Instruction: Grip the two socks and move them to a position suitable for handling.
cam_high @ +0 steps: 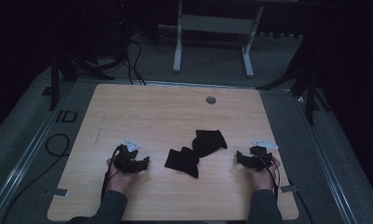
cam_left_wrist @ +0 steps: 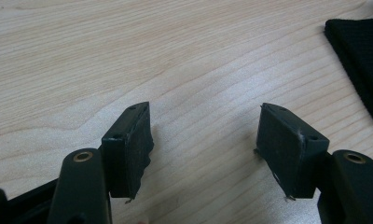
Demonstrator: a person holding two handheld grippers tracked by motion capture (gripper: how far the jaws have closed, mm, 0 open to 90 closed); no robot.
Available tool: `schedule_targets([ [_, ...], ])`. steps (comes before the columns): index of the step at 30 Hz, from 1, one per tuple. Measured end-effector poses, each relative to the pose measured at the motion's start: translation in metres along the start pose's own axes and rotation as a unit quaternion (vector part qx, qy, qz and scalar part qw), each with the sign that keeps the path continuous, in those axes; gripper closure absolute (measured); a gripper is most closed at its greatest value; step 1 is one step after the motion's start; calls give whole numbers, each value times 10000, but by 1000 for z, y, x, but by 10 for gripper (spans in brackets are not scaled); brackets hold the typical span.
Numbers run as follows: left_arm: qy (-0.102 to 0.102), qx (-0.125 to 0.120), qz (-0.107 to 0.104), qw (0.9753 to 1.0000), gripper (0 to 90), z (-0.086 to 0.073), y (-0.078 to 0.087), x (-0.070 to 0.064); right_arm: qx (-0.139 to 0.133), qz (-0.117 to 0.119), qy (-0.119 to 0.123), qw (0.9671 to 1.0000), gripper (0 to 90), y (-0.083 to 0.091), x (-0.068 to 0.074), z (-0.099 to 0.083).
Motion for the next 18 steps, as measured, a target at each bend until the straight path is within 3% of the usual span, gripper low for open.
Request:
schedule_targets([
  [9, -39, 52, -27, 10000, 356, -1, 1, -1, 106, -13, -10, 9999, 160, 4, 6, -2],
  [18, -98, 99, -74, 9999, 356, 0, 1, -2, 189, 120, 153, 9996, 301, 10, 21, -1],
])
Point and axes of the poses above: each handheld gripper's, and its own axes: y roughly backward along the jaws, z roughly out of its top, x roughly to its left, the point moved 9 cm from there along -y, roughly forward along the jaws, and after that the axes turned 8 degrees about -z, right-handed, at the moved point
